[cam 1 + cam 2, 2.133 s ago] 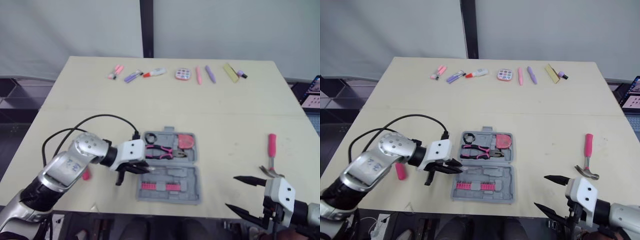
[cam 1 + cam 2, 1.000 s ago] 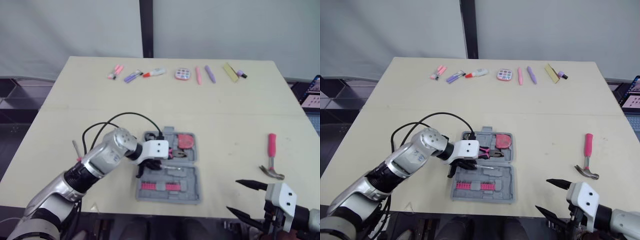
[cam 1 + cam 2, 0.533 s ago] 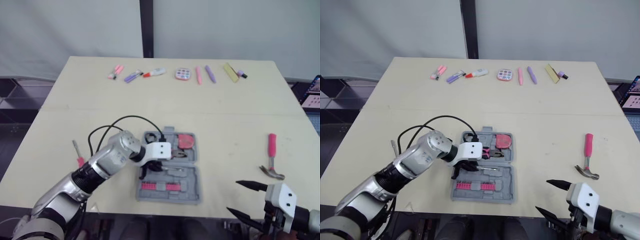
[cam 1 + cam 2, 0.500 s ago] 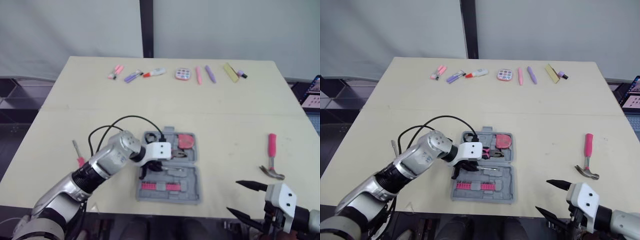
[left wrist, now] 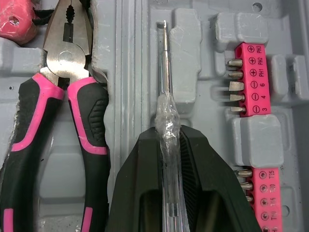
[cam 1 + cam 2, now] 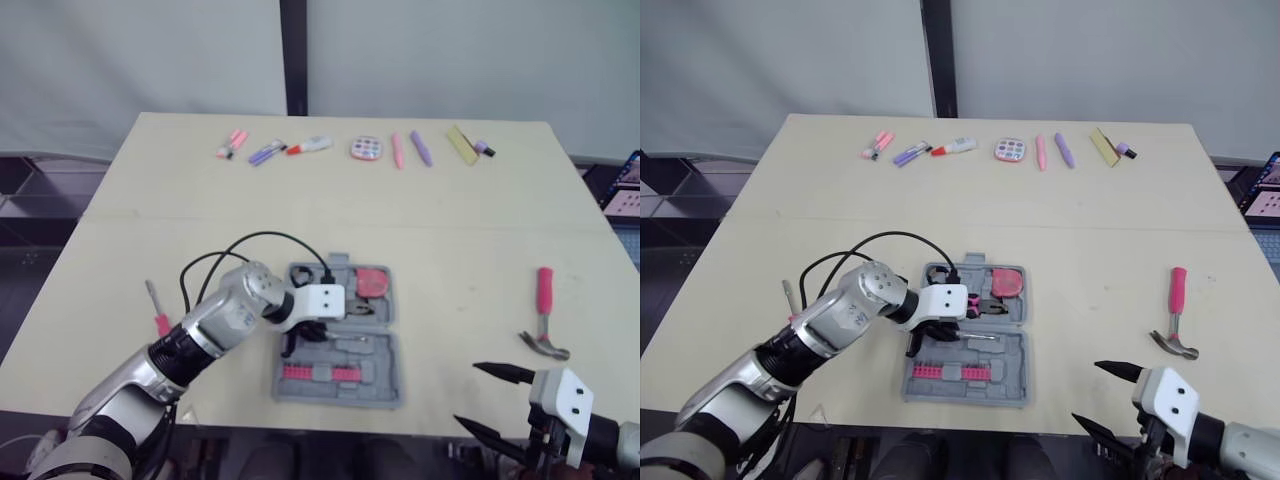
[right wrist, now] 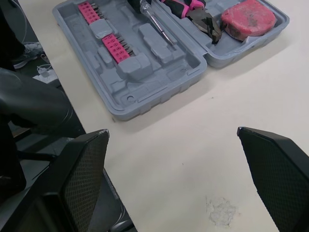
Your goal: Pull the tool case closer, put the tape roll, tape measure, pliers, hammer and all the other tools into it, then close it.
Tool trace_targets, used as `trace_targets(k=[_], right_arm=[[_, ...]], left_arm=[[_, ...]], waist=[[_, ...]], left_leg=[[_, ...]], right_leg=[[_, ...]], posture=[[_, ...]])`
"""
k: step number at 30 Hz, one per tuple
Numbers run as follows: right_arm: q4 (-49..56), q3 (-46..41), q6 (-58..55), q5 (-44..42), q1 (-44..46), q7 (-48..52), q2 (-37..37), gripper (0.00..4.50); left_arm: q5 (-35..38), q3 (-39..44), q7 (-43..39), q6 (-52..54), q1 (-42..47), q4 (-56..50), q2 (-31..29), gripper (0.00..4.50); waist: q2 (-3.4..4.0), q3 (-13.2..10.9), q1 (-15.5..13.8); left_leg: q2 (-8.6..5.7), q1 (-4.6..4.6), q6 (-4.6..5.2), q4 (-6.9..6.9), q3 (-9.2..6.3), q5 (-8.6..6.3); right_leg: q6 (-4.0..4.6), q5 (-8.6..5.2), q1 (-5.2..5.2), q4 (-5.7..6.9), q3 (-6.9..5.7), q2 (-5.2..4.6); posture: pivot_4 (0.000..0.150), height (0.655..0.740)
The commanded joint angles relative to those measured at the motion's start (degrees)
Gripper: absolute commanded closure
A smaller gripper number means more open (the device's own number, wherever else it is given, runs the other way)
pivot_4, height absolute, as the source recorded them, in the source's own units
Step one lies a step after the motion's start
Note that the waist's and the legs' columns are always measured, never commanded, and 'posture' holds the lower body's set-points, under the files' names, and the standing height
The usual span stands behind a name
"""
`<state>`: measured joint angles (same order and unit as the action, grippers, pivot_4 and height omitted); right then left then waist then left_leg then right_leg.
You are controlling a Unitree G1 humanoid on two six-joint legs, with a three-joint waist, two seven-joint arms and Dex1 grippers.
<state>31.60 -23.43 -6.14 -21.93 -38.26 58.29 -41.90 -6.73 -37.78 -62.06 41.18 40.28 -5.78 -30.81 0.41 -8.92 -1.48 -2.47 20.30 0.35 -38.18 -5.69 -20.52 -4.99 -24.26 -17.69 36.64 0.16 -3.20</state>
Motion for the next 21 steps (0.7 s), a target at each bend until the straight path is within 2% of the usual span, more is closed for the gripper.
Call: trace_targets(k=[1, 3, 8, 15, 18, 21], right_arm=[[2.1, -0.6, 0.8, -0.5, -0.6, -0.3, 0.6, 0.0], [2.1, -0.6, 0.8, -0.4, -0.7, -0.3, 0.6, 0.0], [2.2, -0.6, 0.8, -0.5, -0.8, -0.3, 0.8, 0.0], [1.9, -0.3, 0.9, -0.5, -0.5, -0.2, 0.8, 0.0], [1.8, -0.3, 0.9, -0.5, -0.2, 0.0, 0.7, 0.0], [1.7, -0.3, 0.8, -0.6, 0.1, 0.1, 0.5, 0.0]], left_arm=[[-0.7, 0.8, 0.5, -0.3, 1.1, 0.1, 0.3, 4.47], [-0.6, 0.8, 0.2, -0.1, 1.2, 0.3, 0.3, 4.47], [0.3, 2.1, -1.2, 1.3, 1.5, -1.4, -0.6, 1.99], [4.9, 7.0, -2.4, 8.7, 0.8, -7.8, -2.3, 1.99], [6.3, 8.3, -1.6, 10.1, 0.3, -9.2, -2.6, 2.88], [7.8, 10.6, -0.1, 10.4, -0.6, -8.9, -2.6, 4.4]], waist=[[0.0, 0.0, 0.0], [0.0, 0.0, 0.0], [0.0, 0.0, 0.0], [0.01, 0.0, 0.0], [0.01, 0.0, 0.0], [0.01, 0.0, 0.0]], left_leg=[[0.0, 0.0, 0.0, 0.0, 0.0, 0.0], [0.0, 0.0, 0.0, 0.0, 0.0, 0.0], [0.0, -0.01, 0.0, -0.01, 0.0, 0.0], [0.0, -0.02, 0.0, -0.01, -0.03, 0.0], [-0.02, -0.02, 0.01, -0.02, -0.04, -0.01], [-0.02, -0.02, 0.01, -0.02, -0.04, -0.01]], right_leg=[[0.0, 0.0, 0.0, 0.0, 0.0, 0.0], [0.0, 0.0, 0.0, 0.0, 0.0, 0.0], [0.0, 0.0, 0.0, 0.05, 0.0, 0.0], [0.0, 0.0, -0.02, 0.14, 0.01, -0.01], [0.0, 0.0, -0.02, 0.15, 0.01, -0.02], [0.0, 0.0, -0.02, 0.15, 0.01, -0.02]], posture=[[0.15, 0.7336], [0.15, 0.7336], [0.15, 0.7336], [0.15, 0.7336], [0.15, 0.7336], [0.15, 0.7336]])
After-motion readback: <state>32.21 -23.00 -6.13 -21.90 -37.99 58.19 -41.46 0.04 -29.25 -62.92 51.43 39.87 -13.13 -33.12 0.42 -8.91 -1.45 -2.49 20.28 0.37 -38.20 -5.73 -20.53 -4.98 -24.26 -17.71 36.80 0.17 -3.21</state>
